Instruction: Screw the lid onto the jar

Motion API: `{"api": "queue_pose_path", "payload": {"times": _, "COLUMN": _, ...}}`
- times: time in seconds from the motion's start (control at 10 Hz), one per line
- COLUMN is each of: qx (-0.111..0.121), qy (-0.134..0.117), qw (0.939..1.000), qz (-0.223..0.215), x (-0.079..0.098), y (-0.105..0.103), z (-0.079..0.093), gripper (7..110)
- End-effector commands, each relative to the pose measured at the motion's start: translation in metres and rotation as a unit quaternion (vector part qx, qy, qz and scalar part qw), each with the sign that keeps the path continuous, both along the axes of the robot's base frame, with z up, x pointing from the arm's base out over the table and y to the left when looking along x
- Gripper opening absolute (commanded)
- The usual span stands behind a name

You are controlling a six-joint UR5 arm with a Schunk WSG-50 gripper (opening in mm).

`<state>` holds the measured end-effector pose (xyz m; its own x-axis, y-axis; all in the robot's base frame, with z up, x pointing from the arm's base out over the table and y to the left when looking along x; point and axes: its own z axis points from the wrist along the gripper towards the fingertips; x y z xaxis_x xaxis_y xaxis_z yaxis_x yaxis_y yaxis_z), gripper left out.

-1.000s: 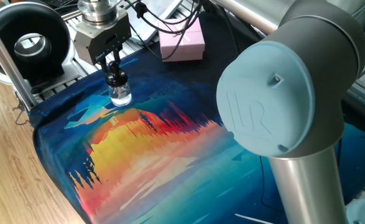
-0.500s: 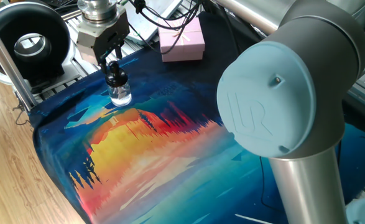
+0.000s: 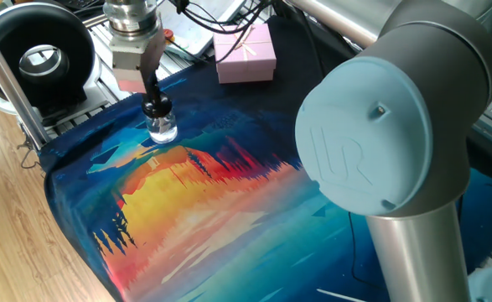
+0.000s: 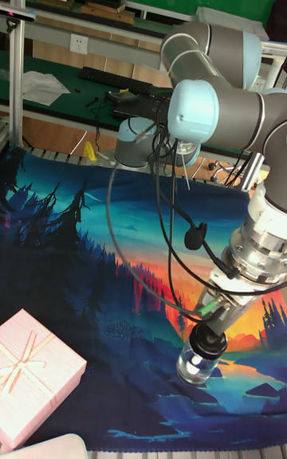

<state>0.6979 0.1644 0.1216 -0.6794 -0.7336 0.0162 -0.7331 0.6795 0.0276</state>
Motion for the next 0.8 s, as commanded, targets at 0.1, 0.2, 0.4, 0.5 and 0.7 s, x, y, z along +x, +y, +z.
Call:
{"api": "queue_pose_path", "payload": {"times": 0.1, "qx": 0.001, "qy": -0.016, "qw": 0.9984, "qz": 0.055, "x": 0.006, "y": -0.002, "z": -0.002, "gripper": 44}}
{"api": "queue_pose_path", "payload": {"times": 0.2, "qx": -0.001, "qy": -0.018, "qw": 0.9984, "qz": 0.054, "x": 0.008, "y": -0.004, "z": -0.002, "gripper": 44}}
{"api": "queue_pose_path", "payload": {"times": 0.4, "qx": -0.008, "qy": -0.02, "qw": 0.9981, "qz": 0.058, "x": 0.013, "y": -0.01, "z": 0.0, "gripper": 22}}
{"api": "queue_pose_path", "payload": {"times": 0.5, "qx": -0.013, "qy": -0.022, "qw": 0.9981, "qz": 0.056, "x": 0.013, "y": -0.011, "z": 0.0, "gripper": 22}}
{"api": "queue_pose_path", "payload": {"times": 0.7, "qx": -0.021, "qy": -0.027, "qw": 0.9987, "qz": 0.037, "x": 0.013, "y": -0.013, "z": -0.002, "gripper": 22}}
